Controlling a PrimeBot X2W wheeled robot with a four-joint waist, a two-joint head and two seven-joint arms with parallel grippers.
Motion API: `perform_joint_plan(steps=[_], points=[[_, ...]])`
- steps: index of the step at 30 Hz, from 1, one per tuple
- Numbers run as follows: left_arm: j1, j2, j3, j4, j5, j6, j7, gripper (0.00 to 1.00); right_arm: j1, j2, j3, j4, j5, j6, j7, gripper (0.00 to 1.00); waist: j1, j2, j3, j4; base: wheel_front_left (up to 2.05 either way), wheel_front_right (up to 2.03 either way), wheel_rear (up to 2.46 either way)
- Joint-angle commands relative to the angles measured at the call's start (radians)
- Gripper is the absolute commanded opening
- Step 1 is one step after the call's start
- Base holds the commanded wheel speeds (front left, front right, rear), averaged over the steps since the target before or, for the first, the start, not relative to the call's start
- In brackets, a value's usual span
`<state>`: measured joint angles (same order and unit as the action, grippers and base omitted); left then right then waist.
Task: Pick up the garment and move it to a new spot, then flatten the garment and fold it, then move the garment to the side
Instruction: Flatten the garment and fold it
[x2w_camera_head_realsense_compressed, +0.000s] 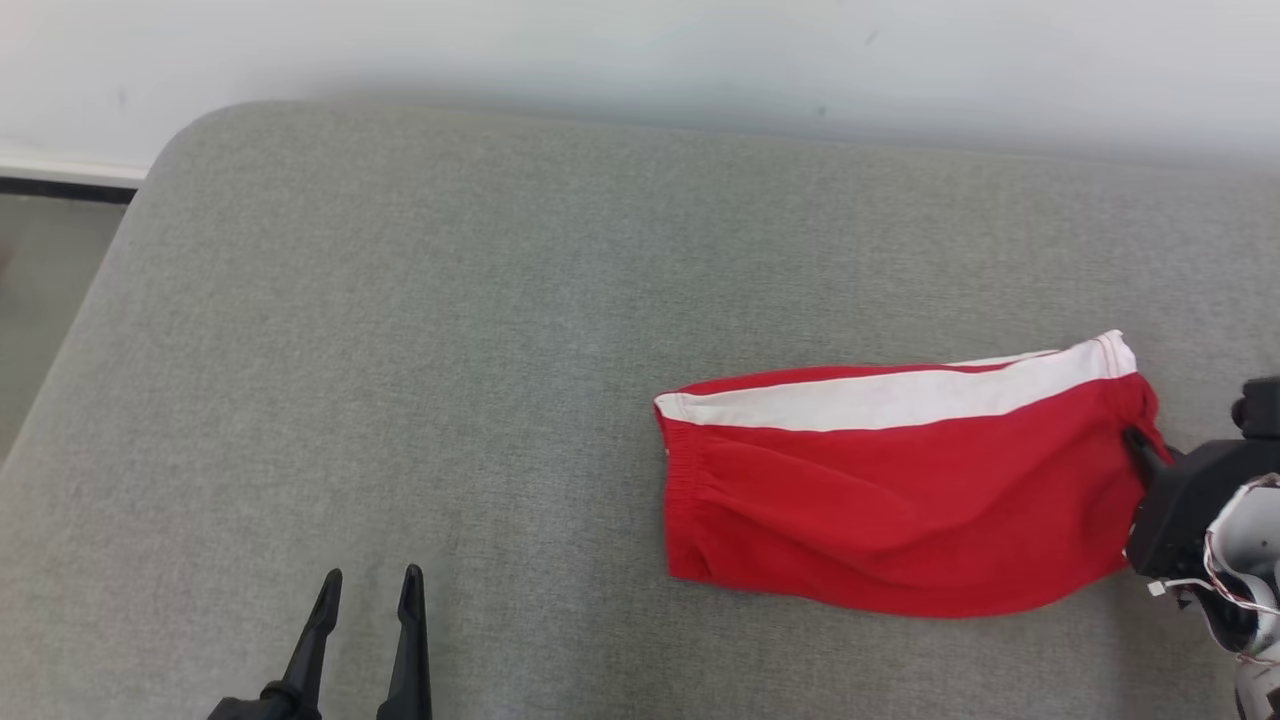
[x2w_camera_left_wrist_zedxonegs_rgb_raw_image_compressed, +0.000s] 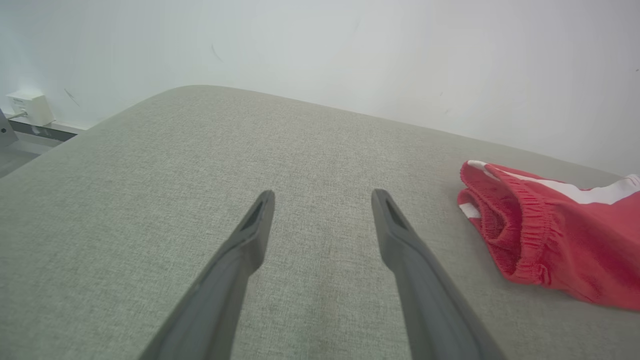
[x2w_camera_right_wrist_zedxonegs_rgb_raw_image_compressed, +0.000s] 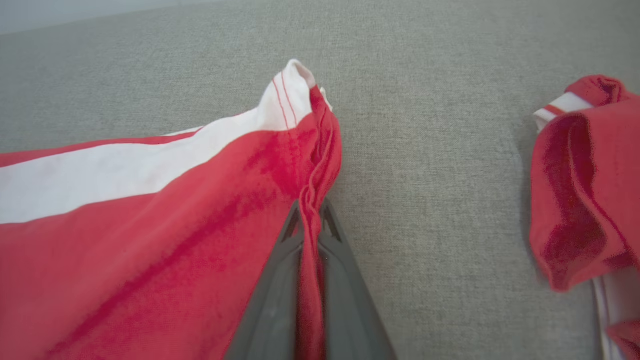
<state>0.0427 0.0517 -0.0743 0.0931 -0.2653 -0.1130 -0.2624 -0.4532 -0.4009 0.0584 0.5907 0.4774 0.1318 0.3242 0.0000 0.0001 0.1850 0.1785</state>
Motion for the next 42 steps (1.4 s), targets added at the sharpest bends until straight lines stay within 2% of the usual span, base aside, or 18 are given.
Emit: perform_joint_plan(steps=[1,10,20,24,31,42], points=[[0.014,-0.002,0.001,-0.001,-0.006,0.006,-0.003,1.0,0.02,-0.004,-0.017,-0.007,-0.013,-0.003,-0.009,0.0,0.0,-0.0001,-0.018,-0.023,0.0,0.0,0.0],[0.018,-0.002,-0.008,0.012,-0.011,0.007,-0.003,1.0,0.1,0.008,-0.148,-0.096,-0.121,-0.003,0.009,0.0,0.0,-0.0001,-0.054,-0.063,0.0,0.0,0.0],[0.021,-0.002,-0.02,0.014,-0.025,0.022,-0.003,1.0,0.171,0.035,-0.24,-0.291,-0.233,-0.003,0.074,0.0,0.0,-0.0001,-0.078,-0.08,0.0,0.0,0.0],[0.023,-0.002,-0.026,0.016,-0.031,0.024,-0.003,1.0,0.181,0.056,-0.213,-0.375,-0.252,-0.003,0.108,0.0,0.0,-0.0001,-0.089,-0.083,0.0,0.0,0.0],[0.021,-0.002,-0.033,0.005,-0.034,0.027,-0.003,1.0,0.165,0.091,-0.085,-0.475,-0.249,-0.003,0.174,0.0,0.0,-0.0001,-0.101,-0.083,0.0,0.0,0.0],[0.018,-0.002,-0.052,-0.002,-0.044,0.026,-0.003,1.0,0.107,0.129,0.118,-0.431,-0.213,-0.003,0.205,0.0,0.0,-0.0001,-0.113,-0.041,0.0,0.0,0.0]])
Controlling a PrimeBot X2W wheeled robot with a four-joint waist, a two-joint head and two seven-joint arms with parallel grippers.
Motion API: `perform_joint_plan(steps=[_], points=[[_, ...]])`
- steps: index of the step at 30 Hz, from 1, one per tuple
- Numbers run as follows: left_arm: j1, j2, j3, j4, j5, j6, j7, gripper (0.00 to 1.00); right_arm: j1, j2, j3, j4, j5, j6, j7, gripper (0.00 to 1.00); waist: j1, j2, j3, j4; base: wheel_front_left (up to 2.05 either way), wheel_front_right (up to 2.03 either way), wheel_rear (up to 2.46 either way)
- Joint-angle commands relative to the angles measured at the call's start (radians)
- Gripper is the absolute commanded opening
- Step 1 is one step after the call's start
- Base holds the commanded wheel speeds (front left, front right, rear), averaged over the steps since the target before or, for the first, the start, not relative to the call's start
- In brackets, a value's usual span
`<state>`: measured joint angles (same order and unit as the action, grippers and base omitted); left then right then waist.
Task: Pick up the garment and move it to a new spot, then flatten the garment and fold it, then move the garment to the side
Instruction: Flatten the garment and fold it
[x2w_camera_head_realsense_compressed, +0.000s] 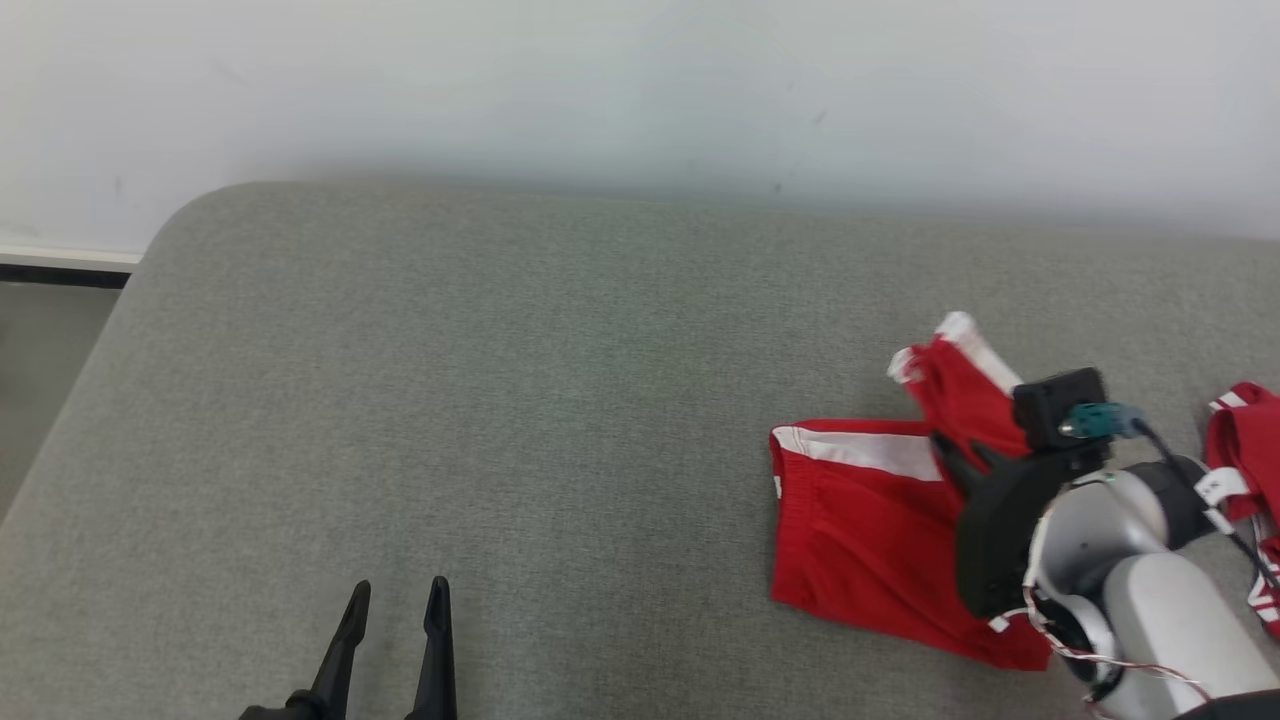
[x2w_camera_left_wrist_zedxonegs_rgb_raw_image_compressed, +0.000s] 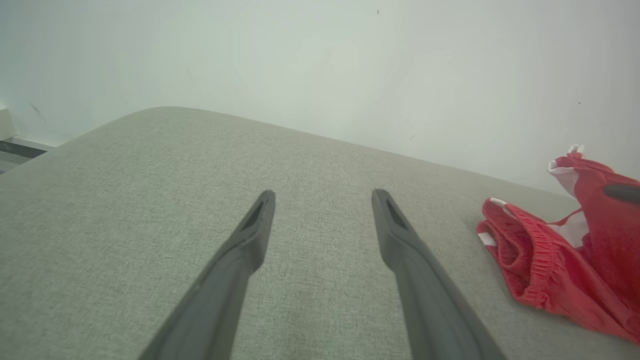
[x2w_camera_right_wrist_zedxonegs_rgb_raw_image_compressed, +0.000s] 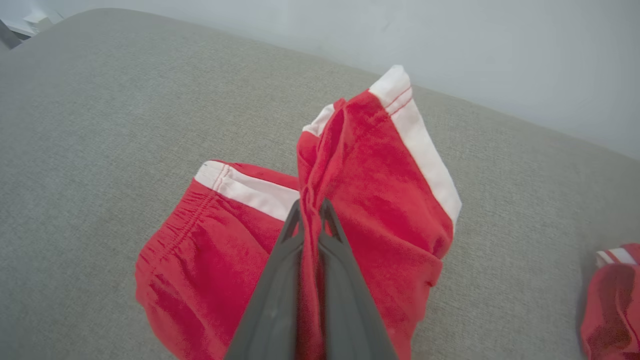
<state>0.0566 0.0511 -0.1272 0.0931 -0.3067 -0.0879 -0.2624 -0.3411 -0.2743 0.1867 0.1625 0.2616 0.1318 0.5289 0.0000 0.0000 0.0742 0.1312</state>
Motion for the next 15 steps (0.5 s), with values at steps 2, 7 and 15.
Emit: perform_joint_plan(steps=[2,7,15], points=[[0.009,-0.001,-0.002,-0.002,-0.005,0.003,-0.003,1.0,-0.014,0.01,0.028,0.014,0.013,-0.003,0.001,0.0,0.0,0.0,-0.003,0.017,0.0,0.0,0.0],[0.016,-0.001,-0.009,0.0,-0.011,0.005,-0.003,1.0,-0.035,0.034,0.099,0.061,0.029,-0.003,-0.013,0.0,0.0,0.0,-0.005,0.041,0.0,0.0,0.0],[0.023,-0.001,-0.012,0.004,-0.017,0.005,-0.003,1.0,-0.069,0.102,0.132,0.178,0.044,-0.003,-0.048,0.0,0.0,0.0,-0.006,0.062,0.0,0.0,0.0]])
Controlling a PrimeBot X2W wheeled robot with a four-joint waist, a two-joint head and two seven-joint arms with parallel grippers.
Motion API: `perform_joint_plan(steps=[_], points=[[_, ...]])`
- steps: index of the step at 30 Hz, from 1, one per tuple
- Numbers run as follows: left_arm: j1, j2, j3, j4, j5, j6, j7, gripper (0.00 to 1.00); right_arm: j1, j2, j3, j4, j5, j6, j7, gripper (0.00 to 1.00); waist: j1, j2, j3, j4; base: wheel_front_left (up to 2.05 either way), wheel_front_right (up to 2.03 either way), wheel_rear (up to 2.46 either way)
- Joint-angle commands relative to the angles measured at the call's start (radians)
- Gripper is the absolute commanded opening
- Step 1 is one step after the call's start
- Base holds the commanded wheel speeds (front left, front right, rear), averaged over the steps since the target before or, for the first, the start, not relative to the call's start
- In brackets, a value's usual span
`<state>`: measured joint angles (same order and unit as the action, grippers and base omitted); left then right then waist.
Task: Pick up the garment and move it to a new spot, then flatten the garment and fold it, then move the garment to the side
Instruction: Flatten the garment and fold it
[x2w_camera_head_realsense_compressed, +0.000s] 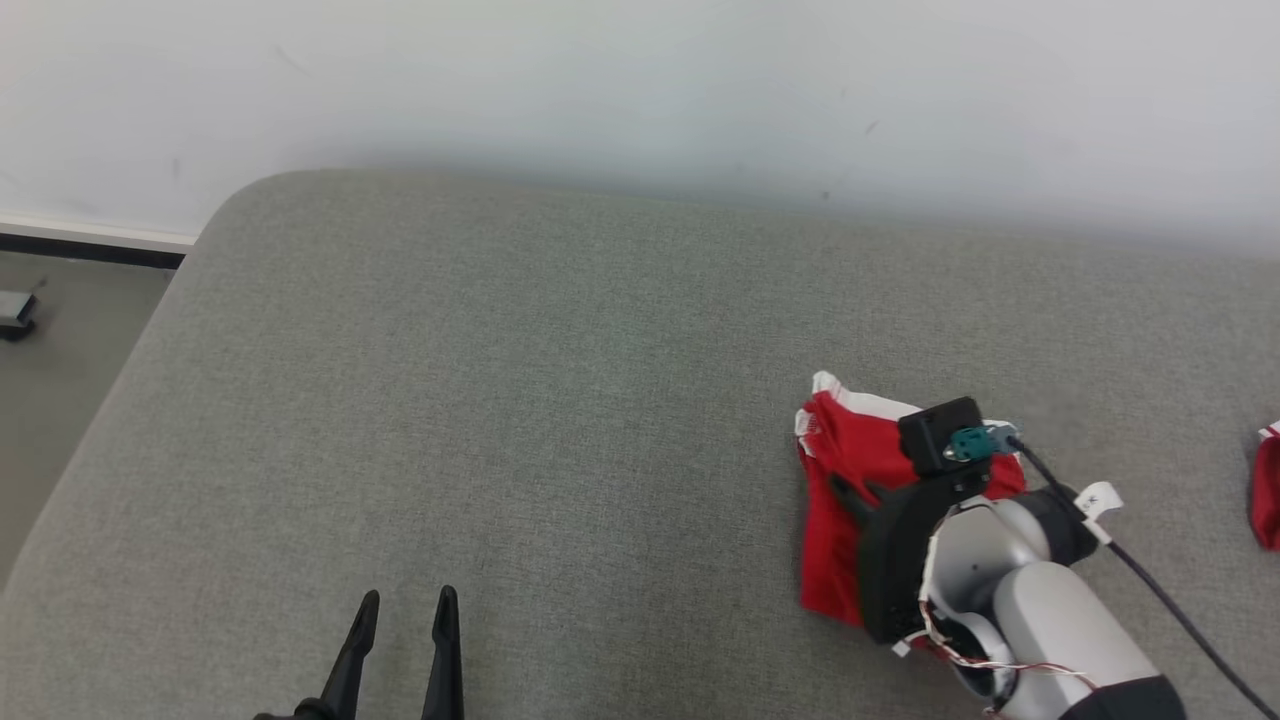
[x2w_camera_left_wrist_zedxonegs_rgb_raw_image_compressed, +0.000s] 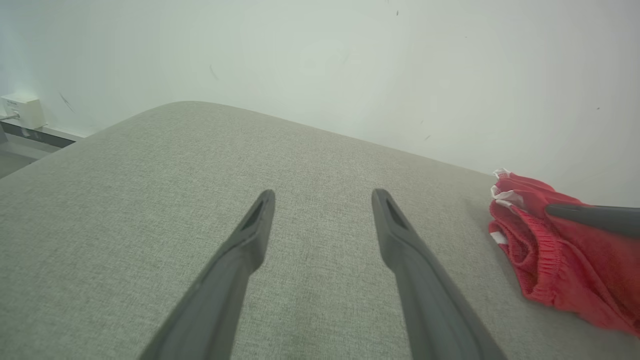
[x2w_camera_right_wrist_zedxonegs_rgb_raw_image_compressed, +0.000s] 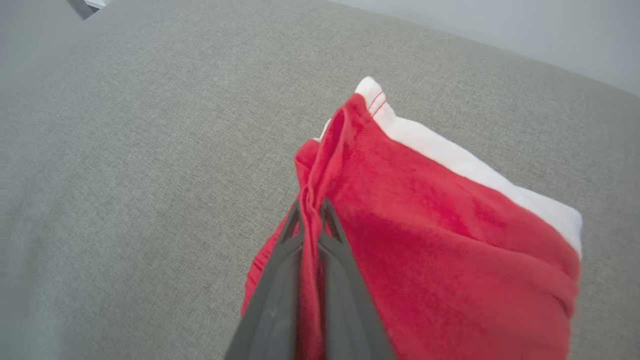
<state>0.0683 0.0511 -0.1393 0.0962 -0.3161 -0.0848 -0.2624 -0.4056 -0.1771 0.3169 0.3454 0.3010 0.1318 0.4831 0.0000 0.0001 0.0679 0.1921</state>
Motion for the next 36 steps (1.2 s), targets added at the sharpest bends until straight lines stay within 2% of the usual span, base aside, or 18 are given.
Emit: perform_joint_plan(steps=[1,9,10,11,16,21,28,33,36], points=[[0.011,-0.001,-0.003,0.002,-0.007,0.002,-0.003,1.0,-0.007,0.014,0.007,0.01,0.006,-0.003,-0.007,0.0,0.0,-0.0001,0.001,0.004,0.0,0.0,0.0],[0.01,-0.001,-0.007,0.005,-0.004,0.001,-0.003,1.0,-0.038,0.033,0.056,0.111,0.013,-0.003,-0.057,0.0,0.0,-0.0001,0.002,0.022,0.0,0.0,0.0],[0.012,-0.001,-0.006,0.005,-0.004,0.0,-0.003,1.0,-0.043,0.032,0.06,0.119,0.014,-0.003,-0.063,0.42,0.0,-0.0001,0.001,0.023,0.0,0.0,0.0],[0.013,-0.001,-0.004,0.005,-0.003,0.0,-0.003,1.0,-0.046,0.032,0.06,0.125,0.017,-0.003,-0.075,1.0,0.0,-0.0001,0.001,0.023,0.0,0.0,0.0],[0.016,-0.001,0.004,0.006,-0.005,0.002,-0.003,1.0,-0.064,0.022,0.071,0.116,0.054,-0.003,-0.139,1.0,0.0,-0.0001,-0.007,0.015,0.0,0.0,0.0],[0.015,-0.001,0.014,-0.005,-0.002,0.005,-0.003,1.0,-0.079,-0.007,0.029,0.081,0.064,-0.003,-0.221,1.0,0.0,-0.0001,-0.013,-0.007,0.0,0.0,0.0],[0.021,-0.001,0.015,-0.008,-0.001,0.006,-0.003,1.0,-0.008,-0.059,-0.094,0.092,0.004,-0.003,-0.311,1.0,0.0,-0.0001,-0.024,-0.032,0.0,0.0,0.0],[0.02,-0.001,0.014,-0.009,-0.002,0.006,-0.003,1.0,0.045,-0.075,-0.15,0.111,-0.05,-0.003,-0.351,1.0,0.0,-0.0001,-0.025,-0.042,0.0,0.0,0.0],[0.019,-0.001,0.014,-0.01,-0.003,0.006,-0.003,1.0,0.087,-0.058,-0.175,0.119,-0.086,-0.003,-0.38,1.0,0.0,-0.0001,-0.023,-0.048,0.0,0.0,0.0]])
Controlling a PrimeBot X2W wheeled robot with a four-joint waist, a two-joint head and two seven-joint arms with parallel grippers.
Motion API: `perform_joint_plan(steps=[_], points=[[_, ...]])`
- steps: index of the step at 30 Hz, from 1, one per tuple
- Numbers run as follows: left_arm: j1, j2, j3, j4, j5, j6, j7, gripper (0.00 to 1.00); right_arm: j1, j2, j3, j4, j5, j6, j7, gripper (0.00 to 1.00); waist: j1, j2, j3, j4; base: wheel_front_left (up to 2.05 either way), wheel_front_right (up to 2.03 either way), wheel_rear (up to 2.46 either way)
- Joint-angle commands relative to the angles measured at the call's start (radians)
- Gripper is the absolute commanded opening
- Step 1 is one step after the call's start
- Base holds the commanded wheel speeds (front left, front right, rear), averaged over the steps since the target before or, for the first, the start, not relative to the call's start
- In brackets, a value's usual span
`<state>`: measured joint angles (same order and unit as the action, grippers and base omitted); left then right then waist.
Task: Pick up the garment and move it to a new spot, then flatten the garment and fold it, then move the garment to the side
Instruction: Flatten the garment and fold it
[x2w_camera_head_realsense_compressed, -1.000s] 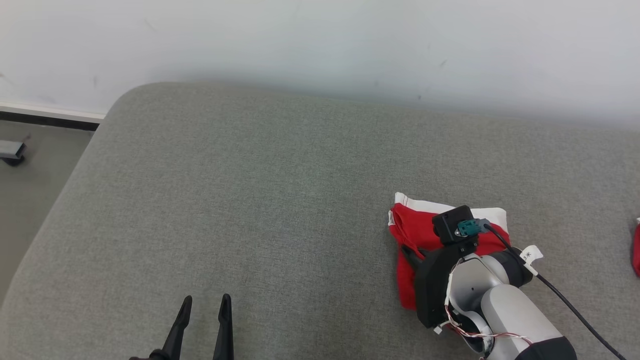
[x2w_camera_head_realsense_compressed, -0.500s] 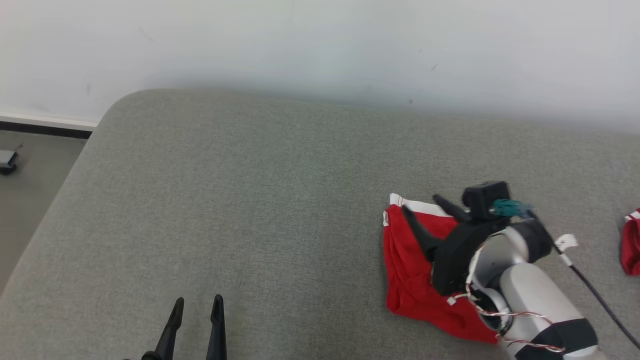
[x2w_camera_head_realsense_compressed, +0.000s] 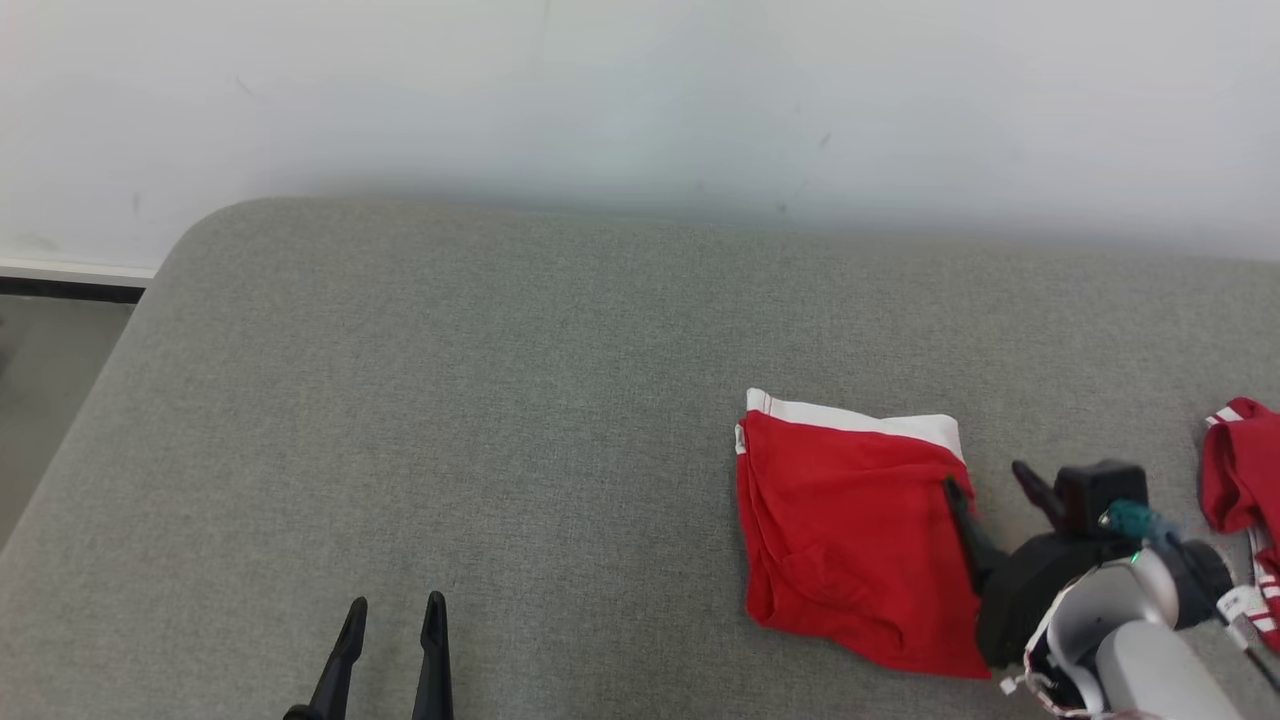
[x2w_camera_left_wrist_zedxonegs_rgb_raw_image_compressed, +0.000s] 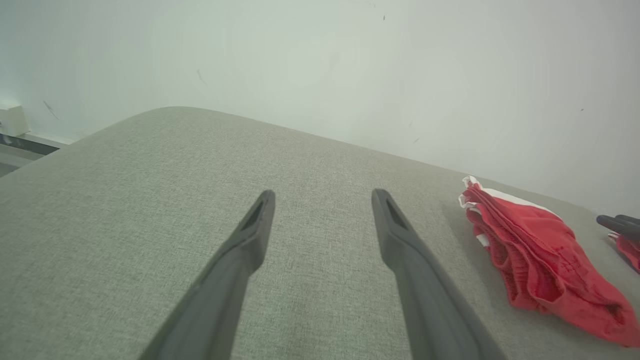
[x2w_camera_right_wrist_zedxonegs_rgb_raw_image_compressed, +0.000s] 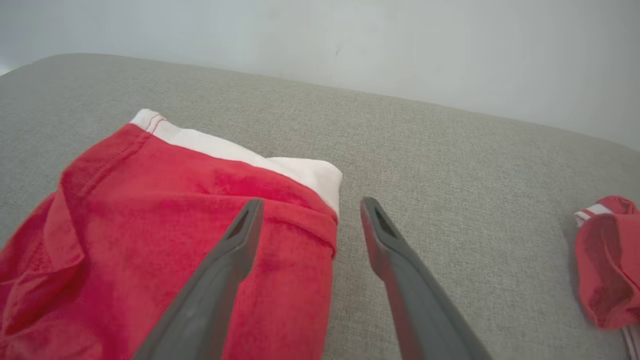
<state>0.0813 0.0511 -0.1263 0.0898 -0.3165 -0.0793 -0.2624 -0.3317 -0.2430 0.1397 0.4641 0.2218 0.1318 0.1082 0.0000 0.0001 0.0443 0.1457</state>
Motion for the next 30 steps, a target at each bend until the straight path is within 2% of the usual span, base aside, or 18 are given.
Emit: perform_joint_plan(steps=[1,2,3,4,5,6,17,26,30], points=[[0.006,-0.001,0.002,-0.003,-0.004,0.0,-0.003,1.0,0.024,0.016,-0.004,0.0,-0.017,-0.003,-0.012,1.0,0.0,-0.0001,0.002,-0.004,0.0,0.0,0.0],[0.006,-0.001,0.002,-0.003,-0.004,-0.001,-0.003,1.0,0.033,0.02,-0.005,0.001,-0.025,-0.003,-0.016,1.0,0.0,-0.0001,0.003,-0.005,0.0,0.0,0.0],[0.005,-0.001,0.002,-0.002,-0.004,-0.002,-0.003,1.0,0.051,0.031,-0.003,0.005,-0.039,-0.003,-0.021,0.95,0.0,-0.0001,0.005,-0.007,0.0,0.0,0.0],[0.004,-0.001,0.002,-0.002,-0.005,-0.002,-0.003,1.0,0.059,0.039,0.004,0.007,-0.047,-0.003,-0.019,0.38,0.0,-0.0001,0.007,-0.008,0.0,0.0,0.0],[0.003,-0.001,0.003,-0.002,-0.006,-0.002,-0.003,1.0,0.065,0.049,0.011,0.009,-0.049,-0.003,-0.02,0.13,0.0,-0.0001,0.009,-0.009,0.0,0.0,0.0],[0.001,-0.001,0.002,-0.002,-0.007,-0.002,-0.003,1.0,0.068,0.056,0.021,0.011,-0.053,-0.003,-0.021,0.0,0.0,-0.0001,0.01,-0.01,0.0,0.0,0.0],[-0.006,-0.001,-0.008,0.004,-0.01,-0.003,-0.003,1.0,0.059,0.119,0.232,0.037,-0.043,-0.003,-0.012,0.0,0.0,-0.0001,0.008,-0.001,0.0,0.0,0.0],[-0.001,-0.001,-0.012,0.006,-0.015,0.003,-0.003,1.0,0.017,0.165,0.405,0.091,0.016,-0.003,-0.022,0.0,0.0,-0.0001,0.004,0.009,0.0,0.0,0.0],[0.008,-0.001,-0.007,0.005,-0.017,0.007,-0.003,1.0,0.005,0.18,0.472,0.079,0.085,-0.003,-0.031,0.0,0.0,-0.0001,-0.004,0.007,0.0,0.0,0.0]])
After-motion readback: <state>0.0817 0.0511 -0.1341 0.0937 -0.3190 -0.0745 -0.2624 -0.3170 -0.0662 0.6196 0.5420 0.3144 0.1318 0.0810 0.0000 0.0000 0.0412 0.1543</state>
